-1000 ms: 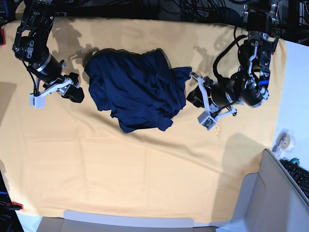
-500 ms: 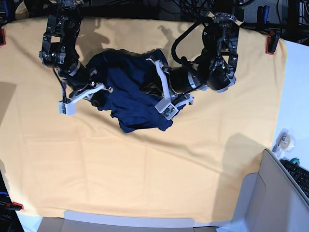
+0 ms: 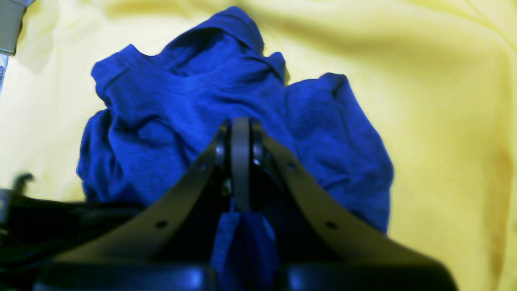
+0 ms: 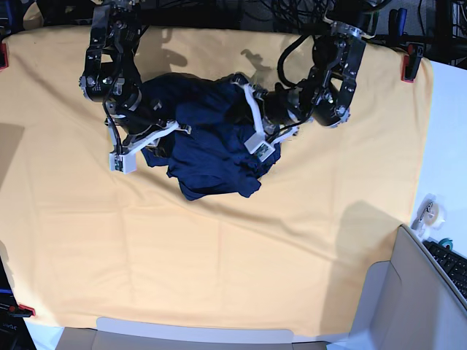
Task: Fold the T-shirt properly
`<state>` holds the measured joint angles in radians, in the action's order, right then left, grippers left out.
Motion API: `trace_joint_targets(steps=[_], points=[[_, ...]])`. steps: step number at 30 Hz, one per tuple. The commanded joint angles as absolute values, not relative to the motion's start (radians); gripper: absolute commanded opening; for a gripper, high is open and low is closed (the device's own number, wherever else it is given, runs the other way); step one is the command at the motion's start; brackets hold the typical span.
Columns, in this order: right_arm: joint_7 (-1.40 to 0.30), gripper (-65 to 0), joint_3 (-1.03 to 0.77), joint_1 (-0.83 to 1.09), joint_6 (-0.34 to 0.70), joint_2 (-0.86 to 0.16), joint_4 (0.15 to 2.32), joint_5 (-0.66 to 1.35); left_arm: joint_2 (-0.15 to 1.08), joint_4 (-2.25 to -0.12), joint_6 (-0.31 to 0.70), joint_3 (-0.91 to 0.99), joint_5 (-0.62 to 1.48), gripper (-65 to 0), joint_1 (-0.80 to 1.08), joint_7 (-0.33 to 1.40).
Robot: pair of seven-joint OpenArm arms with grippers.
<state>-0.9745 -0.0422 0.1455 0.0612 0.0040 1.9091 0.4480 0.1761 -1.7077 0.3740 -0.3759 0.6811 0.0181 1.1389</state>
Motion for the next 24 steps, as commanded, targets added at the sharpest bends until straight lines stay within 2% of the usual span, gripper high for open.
trace_joint_targets(steps=[1,8,12,24], points=[[-0.957,-65.0,-0.044,0.133,0.067,0.004,1.908,0.456,0.183,-1.721,0.381,-0.377,0.697,-64.9,0.022,1.118],[-0.954,-65.0,-0.048,0.101,0.067,-0.002,1.801,0.456,0.318,-1.727,0.380,-0.367,0.697,-64.9,0.094,1.110],[-0.954,-65.0,-0.065,0.093,0.067,-0.005,1.796,0.456,0.352,-1.755,0.380,-0.366,0.697,-64.9,0.104,1.095],[-0.960,-65.0,-0.214,0.099,0.067,-0.010,1.817,0.466,0.357,-1.821,0.380,-0.366,0.697,-64.9,0.133,1.090]])
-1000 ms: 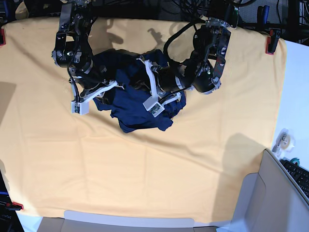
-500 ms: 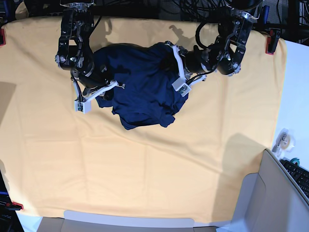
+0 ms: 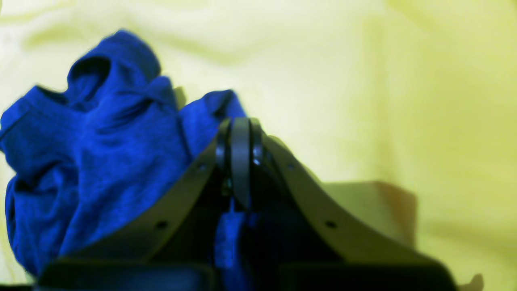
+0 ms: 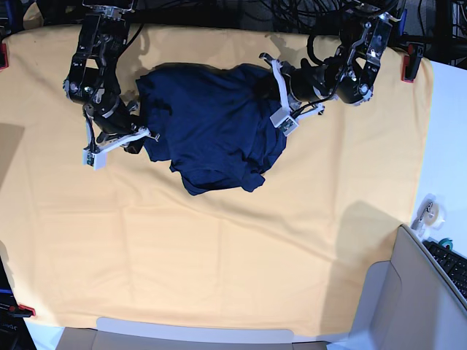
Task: Fold the T-shirt properly
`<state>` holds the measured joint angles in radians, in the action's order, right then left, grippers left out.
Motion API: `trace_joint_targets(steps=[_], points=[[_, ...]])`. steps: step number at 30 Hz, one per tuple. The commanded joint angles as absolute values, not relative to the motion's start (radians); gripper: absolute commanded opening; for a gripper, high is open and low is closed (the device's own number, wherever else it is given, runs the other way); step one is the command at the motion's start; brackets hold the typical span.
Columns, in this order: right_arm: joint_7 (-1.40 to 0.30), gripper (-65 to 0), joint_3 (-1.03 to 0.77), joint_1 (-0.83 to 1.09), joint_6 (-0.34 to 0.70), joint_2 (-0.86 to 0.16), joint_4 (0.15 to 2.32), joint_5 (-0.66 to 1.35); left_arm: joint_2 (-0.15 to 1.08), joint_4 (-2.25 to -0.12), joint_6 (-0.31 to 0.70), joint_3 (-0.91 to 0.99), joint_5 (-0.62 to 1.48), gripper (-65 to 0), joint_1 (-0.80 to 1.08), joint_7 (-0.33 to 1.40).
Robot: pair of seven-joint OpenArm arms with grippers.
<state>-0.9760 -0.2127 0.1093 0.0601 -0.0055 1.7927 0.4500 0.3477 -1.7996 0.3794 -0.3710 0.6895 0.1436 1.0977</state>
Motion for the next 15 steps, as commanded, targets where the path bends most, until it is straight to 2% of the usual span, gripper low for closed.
trace_joint_targets(steps=[1,6,9,15], points=[[-0.960,-65.0,-0.216,0.099,0.067,-0.008,1.833,0.466,0.357,-1.853,0.380,-0.364,0.697,-64.9,0.134,1.089],[-0.954,-65.0,-0.214,0.068,0.067,-0.005,1.954,0.466,0.349,-2.077,0.381,-0.223,0.704,-64.7,0.137,1.084],[-0.952,-65.0,-0.217,0.073,0.067,-0.012,2.045,0.464,0.331,-2.092,0.389,-0.107,0.708,-64.8,0.140,1.052],[-0.952,-65.0,-0.318,0.211,0.067,-0.084,2.055,0.484,0.328,-2.092,0.392,0.133,0.756,-64.8,0.361,0.871]])
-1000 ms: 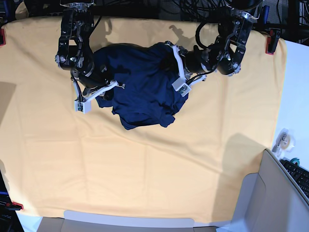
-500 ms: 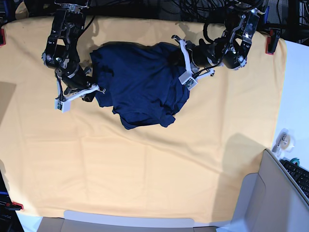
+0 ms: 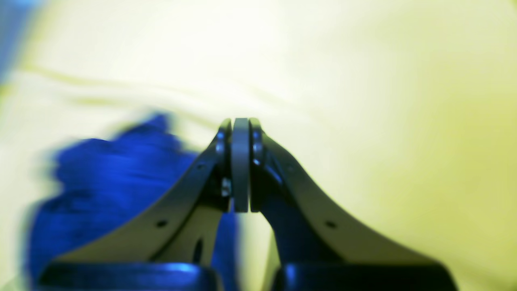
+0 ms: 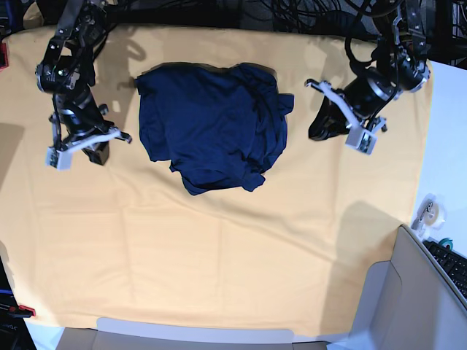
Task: Fold the T-shirt properly
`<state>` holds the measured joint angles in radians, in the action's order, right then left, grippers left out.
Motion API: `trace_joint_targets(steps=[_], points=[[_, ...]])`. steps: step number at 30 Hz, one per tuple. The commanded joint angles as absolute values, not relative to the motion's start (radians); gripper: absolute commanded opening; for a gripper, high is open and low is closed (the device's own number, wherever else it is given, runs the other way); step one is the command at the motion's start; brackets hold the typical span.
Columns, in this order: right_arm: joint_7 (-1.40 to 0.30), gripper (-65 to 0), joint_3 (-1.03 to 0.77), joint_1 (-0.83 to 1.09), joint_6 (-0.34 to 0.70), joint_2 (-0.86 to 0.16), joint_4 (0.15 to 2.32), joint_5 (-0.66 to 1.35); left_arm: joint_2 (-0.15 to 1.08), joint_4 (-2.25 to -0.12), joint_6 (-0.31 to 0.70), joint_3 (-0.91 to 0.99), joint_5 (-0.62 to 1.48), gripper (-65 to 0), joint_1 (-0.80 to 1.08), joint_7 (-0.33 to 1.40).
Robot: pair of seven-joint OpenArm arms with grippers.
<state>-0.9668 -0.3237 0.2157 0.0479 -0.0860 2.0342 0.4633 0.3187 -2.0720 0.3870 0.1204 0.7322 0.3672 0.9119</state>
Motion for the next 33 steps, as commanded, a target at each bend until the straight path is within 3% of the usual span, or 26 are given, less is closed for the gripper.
trace_joint_targets(steps=[1,6,12,18,22,28,33], points=[[-0.952,-65.0,-0.329,0.242,0.067,-0.085,2.055,0.484,0.328,-2.092,0.392,0.173,0.765,-64.8,0.407,0.860],[-0.955,-65.0,-0.398,0.476,0.067,-0.145,2.057,0.484,0.289,-2.091,0.392,0.357,0.832,-64.9,0.656,0.849],[-0.952,-65.0,-0.515,0.779,0.067,-0.120,2.058,0.486,0.259,-2.091,0.392,0.604,1.020,-64.9,0.880,0.880],[-0.955,-65.0,-0.556,1.007,0.067,-0.050,2.055,0.484,0.255,-2.064,0.392,0.774,1.109,-64.9,0.915,1.152],[-0.957,-65.0,-0.498,1.043,0.067,-0.062,2.012,0.470,0.240,-1.985,0.389,0.727,1.104,-64.7,0.915,1.184],[-0.947,-65.0,-0.318,0.915,0.067,-0.128,1.753,0.308,0.249,-1.725,0.383,0.437,0.947,-64.6,0.816,1.156],[-0.794,-65.0,-0.154,0.697,0.067,-0.133,1.288,0.191,0.249,-1.333,0.383,0.199,0.733,-64.7,0.676,0.835]])
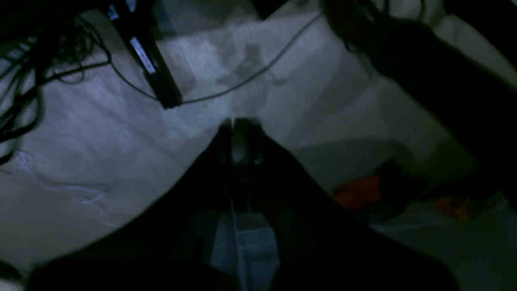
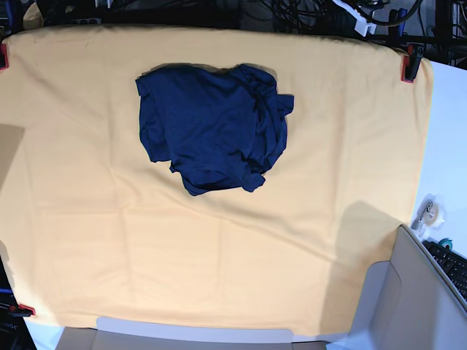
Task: Fold the T-shirt properly
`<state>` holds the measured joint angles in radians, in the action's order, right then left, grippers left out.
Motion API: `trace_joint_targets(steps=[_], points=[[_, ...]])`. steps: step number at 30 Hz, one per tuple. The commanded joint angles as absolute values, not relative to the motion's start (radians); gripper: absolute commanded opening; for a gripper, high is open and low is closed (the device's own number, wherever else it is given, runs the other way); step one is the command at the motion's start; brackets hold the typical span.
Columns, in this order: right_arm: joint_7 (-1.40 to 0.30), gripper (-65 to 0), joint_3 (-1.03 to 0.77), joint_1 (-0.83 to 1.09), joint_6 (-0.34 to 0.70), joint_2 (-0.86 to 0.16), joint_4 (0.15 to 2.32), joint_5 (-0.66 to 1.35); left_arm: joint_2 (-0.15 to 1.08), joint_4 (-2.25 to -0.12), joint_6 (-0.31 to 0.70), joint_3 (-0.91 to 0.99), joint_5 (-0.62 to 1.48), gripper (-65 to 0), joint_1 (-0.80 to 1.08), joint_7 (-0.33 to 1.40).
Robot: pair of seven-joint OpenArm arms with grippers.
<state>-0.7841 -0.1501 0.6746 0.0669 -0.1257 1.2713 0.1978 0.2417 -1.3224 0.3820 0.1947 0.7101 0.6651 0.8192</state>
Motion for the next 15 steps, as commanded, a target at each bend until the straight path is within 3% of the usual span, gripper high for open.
trace_joint_targets(steps=[1,4,7,11,15], points=[[-0.754,-65.0,-0.124,0.638,0.067,-0.148,1.159,0.185,0.249,-1.218,0.383,0.160,0.699,-64.8,0.628,0.737],[-0.601,-65.0,-0.021,0.486,0.067,-0.173,0.811,0.183,0.249,-0.865,0.383,0.024,0.604,-64.8,0.487,0.484],[-0.390,-65.0,0.071,0.397,0.067,-0.177,0.593,0.182,0.229,-0.615,0.383,-0.084,0.584,-64.8,0.403,0.275],[-0.171,-65.0,0.134,0.288,0.067,-0.166,0.352,0.182,0.200,-0.377,0.383,-0.216,0.575,-64.6,0.309,0.005],[-0.070,-65.0,0.166,0.189,0.067,-0.114,0.177,0.180,0.196,-0.242,0.381,-0.369,0.575,-64.6,0.225,-0.108]])
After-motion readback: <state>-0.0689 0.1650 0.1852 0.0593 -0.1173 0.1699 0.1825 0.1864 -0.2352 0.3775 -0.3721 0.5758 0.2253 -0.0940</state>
